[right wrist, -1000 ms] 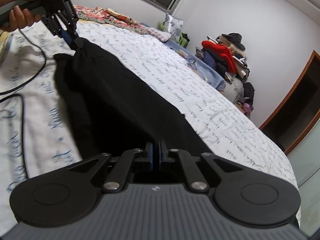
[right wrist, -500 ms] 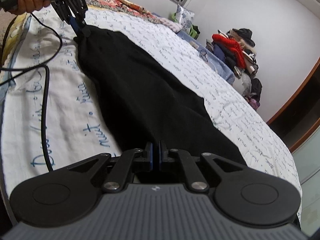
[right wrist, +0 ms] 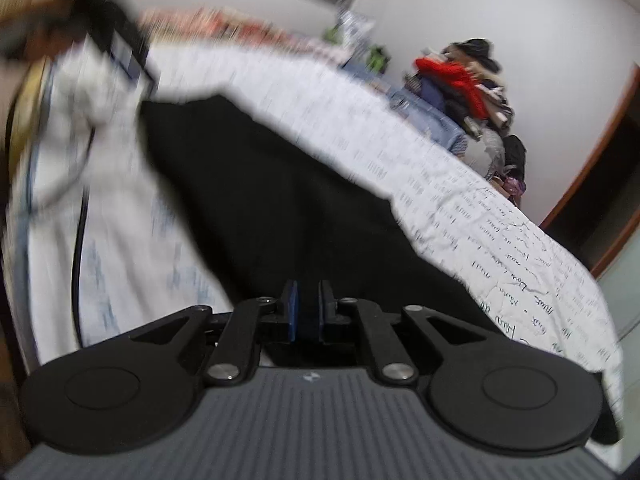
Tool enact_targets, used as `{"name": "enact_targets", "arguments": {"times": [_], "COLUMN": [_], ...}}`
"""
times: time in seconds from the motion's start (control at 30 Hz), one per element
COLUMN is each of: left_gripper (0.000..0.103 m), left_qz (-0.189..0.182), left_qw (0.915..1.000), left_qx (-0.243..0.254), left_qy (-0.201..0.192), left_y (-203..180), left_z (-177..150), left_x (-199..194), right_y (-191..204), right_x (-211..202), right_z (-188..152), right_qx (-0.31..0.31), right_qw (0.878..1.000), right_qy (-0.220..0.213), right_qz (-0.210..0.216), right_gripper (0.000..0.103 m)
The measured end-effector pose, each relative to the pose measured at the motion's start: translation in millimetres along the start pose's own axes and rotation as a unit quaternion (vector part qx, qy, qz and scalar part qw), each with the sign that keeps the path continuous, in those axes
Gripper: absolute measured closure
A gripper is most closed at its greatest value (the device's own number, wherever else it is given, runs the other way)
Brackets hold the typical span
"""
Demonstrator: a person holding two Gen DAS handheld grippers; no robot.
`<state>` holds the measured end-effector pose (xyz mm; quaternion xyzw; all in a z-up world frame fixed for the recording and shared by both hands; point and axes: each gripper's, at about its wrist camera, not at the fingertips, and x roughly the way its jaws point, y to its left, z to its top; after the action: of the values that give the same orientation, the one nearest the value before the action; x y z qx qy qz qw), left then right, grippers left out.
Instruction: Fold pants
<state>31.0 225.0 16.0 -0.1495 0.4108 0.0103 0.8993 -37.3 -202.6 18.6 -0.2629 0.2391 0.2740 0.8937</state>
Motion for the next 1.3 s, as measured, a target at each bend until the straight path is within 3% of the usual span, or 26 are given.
{"name": "enact_targets", "arguments": {"times": [0.1,0.2,0.23,0.33,0.4,0.57,0.67,0.77,0.83,0.93,0.97,1.07,1.23,1.3], "left_gripper": [0.056,0.043,0.038,0.038,0.038,0.038,0.038,0.038,0.038,0.038,0.038,0.038,0.038,0.053], "left_qz": [-0.016,-0.017,-0.008,0.041,0.051,-0.011,-0.056,-0.126,-0.186,-0.233,-0.239,-0.247,-0.261,-0.259], "left_qw": [0.9981,0.9892,0.9845,0.9686,0.9658,0.9657,0.9557,0.9369,0.9193,0.8965,0.8902,0.8789,0.8722,0.8703], "left_qx": [0.059,0.145,0.175,0.245,0.254,0.259,0.289,0.326,0.347,0.377,0.388,0.408,0.414,0.419], "left_qy": [-0.013,-0.013,-0.012,0.003,0.001,-0.013,-0.017,-0.011,0.001,0.006,0.002,0.002,0.011,0.017], "left_y": [-45,-90,-100,-117,-121,-152,-188,-229,-254,-290,-300,-324,-346,-352], "left_z": [0,-12,-19,-38,-44,-41,-44,-55,-64,-79,-84,-97,-108,-111], "left_x": [9,22,26,43,46,37,39,39,40,48,52,62,77,82], "right_y": [-9,-4,-1,5,3,1,-11,-29,-47,-74,-80,-101,-128,-144], "right_x": [10,40,48,54,42,-3,-39,-81,-107,-123,-123,-114,-89,-79], "right_z": [9,4,0,-13,-17,-32,-37,-39,-42,-51,-55,-69,-82,-86], "right_qx": [0.041,0.040,0.039,0.038,0.040,0.030,0.053,0.095,0.131,0.176,0.187,0.232,0.266,0.273], "right_qw": [0.999,0.999,0.998,0.996,0.995,0.992,0.992,0.993,0.990,0.977,0.971,0.956,0.937,0.932], "right_qy": [-0.018,0.022,0.041,0.078,0.085,0.112,0.104,0.072,0.044,0.026,0.024,0.016,0.016,0.016], "right_qz": [-0.015,-0.012,-0.007,0.006,0.015,0.053,0.048,0.013,-0.023,-0.118,-0.146,-0.181,-0.225,-0.239], "right_gripper": [0.096,0.095,0.094,0.091,0.089,0.080,0.074,0.071,0.067,0.041,0.040,0.040,0.039,0.039]}}
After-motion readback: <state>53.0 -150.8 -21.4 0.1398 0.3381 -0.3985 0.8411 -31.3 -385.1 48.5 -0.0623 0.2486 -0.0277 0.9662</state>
